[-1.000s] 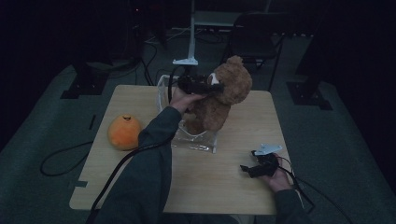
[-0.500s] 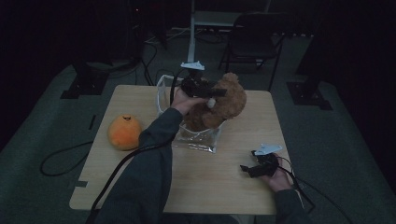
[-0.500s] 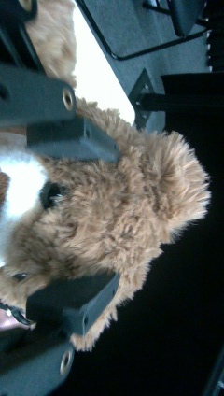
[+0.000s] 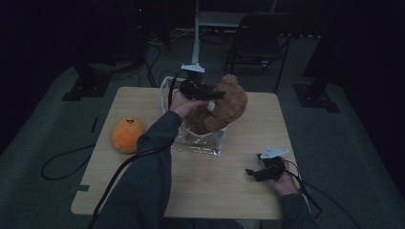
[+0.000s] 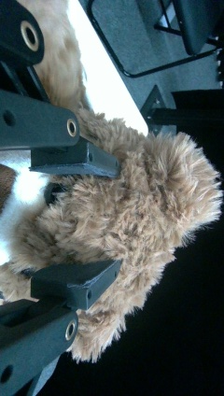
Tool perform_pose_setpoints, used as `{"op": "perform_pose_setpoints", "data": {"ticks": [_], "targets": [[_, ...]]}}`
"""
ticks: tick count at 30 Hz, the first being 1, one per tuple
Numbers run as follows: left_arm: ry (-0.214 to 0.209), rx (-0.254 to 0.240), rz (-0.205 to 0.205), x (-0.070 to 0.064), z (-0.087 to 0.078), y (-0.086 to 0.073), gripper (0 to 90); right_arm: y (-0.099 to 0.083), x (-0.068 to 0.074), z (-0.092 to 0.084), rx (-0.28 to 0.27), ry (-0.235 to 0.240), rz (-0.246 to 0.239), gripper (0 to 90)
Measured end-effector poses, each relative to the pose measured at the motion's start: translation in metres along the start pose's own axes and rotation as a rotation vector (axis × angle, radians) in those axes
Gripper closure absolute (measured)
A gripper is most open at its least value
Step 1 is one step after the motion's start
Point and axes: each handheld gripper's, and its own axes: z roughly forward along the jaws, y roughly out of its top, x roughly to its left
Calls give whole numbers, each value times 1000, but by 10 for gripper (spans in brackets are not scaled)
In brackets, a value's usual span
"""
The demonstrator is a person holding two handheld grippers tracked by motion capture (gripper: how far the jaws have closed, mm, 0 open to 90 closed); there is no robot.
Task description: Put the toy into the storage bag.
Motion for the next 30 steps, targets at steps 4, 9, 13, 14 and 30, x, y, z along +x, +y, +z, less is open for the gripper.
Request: {"op": "perform_pose_setpoints", "data": {"ticks": [4, 9, 13, 14, 30], "targets": [[17, 37, 13, 1, -2, -4, 526, 0, 0, 0, -1, 0, -1, 121], [40, 109, 28, 0, 0, -6, 524, 0, 0, 0, -1, 0, -1, 121], [45, 103, 36, -1, 0, -6, 476, 0, 0, 0, 0, 0, 0, 121], [45, 88, 30, -1, 0, -5, 458, 0, 0, 0, -1, 0, -1, 121], [92, 47, 87, -11, 10, 2, 495, 0, 0, 0, 0, 0, 0, 121]]}}
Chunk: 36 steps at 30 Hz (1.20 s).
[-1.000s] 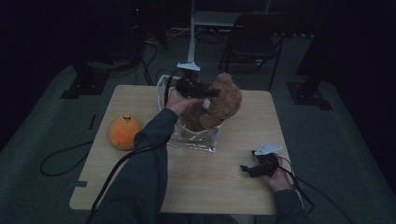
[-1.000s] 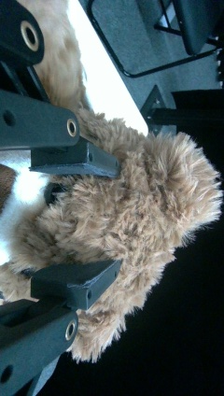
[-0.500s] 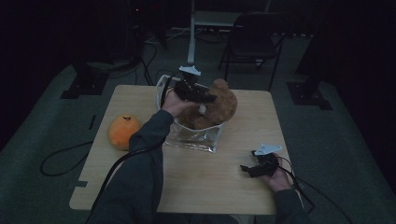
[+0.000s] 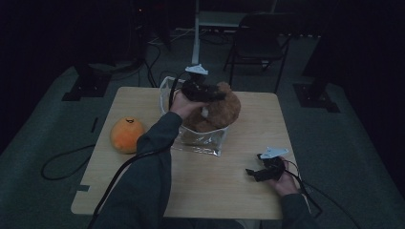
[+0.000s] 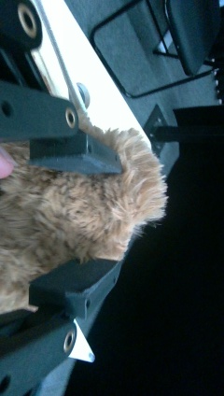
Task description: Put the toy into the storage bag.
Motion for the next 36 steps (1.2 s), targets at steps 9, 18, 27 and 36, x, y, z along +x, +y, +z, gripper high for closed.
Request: {"op": "perform_pose_setpoints", "data": {"ticks": [9, 18, 27, 36], "targets": [[45, 135, 88, -10, 7, -4, 565, 0, 0, 0, 0, 0, 0, 121], [31, 153, 83, -11, 9, -10, 582, 0, 0, 0, 0, 0, 0, 120], [27, 83, 75, -12, -4, -12, 490, 0, 0, 0, 0, 0, 0, 121], [44, 48, 78, -13, -19, -14, 419, 0, 0, 0, 0, 0, -1, 121]]}}
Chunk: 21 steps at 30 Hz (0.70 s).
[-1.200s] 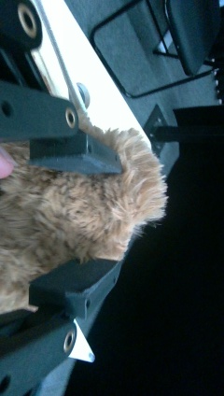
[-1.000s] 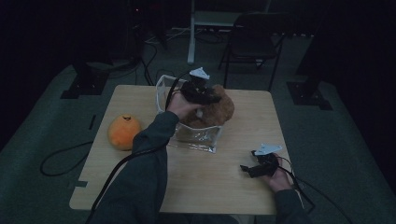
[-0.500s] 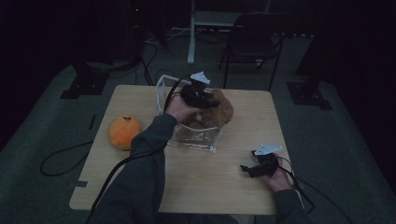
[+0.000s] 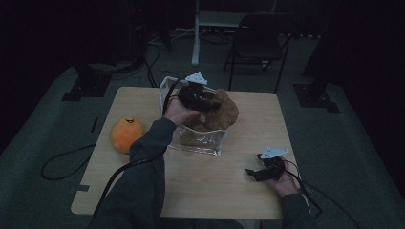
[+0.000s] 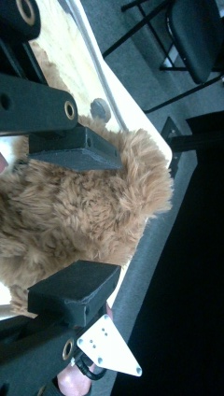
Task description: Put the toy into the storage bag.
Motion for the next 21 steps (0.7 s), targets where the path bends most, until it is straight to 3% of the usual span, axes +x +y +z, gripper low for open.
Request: {"op": "perform_pose_setpoints", "data": {"ticks": [21], "targets": [[67, -62, 1, 2, -39, -6, 373, 0, 0, 0, 0, 0, 1, 121]]}}
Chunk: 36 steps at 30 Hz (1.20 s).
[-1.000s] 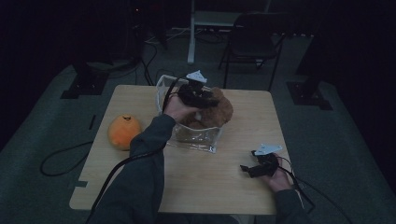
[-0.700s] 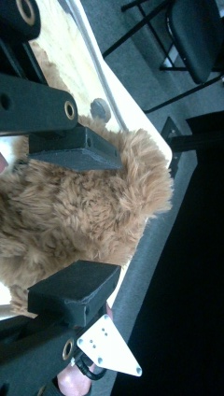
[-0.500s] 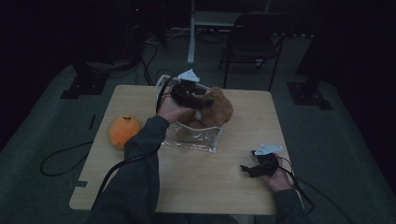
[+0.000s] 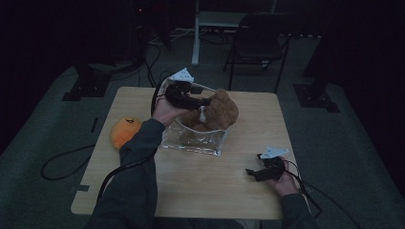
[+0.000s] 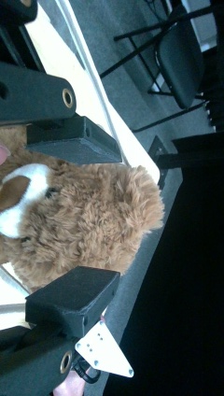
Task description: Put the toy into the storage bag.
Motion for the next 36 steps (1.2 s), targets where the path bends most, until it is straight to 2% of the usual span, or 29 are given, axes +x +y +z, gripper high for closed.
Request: {"op": "perform_pose_setpoints", "data": {"ticks": [11, 21, 36], "targets": [[40, -1, -2, 2, -18, -10, 373, 0, 0, 0, 0, 0, 0, 121], [52, -34, -15, 4, -38, -17, 375, 0, 0, 0, 0, 0, 0, 121], [88, -50, -26, 5, -55, -28, 376, 0, 0, 0, 1, 0, 0, 121]]}}
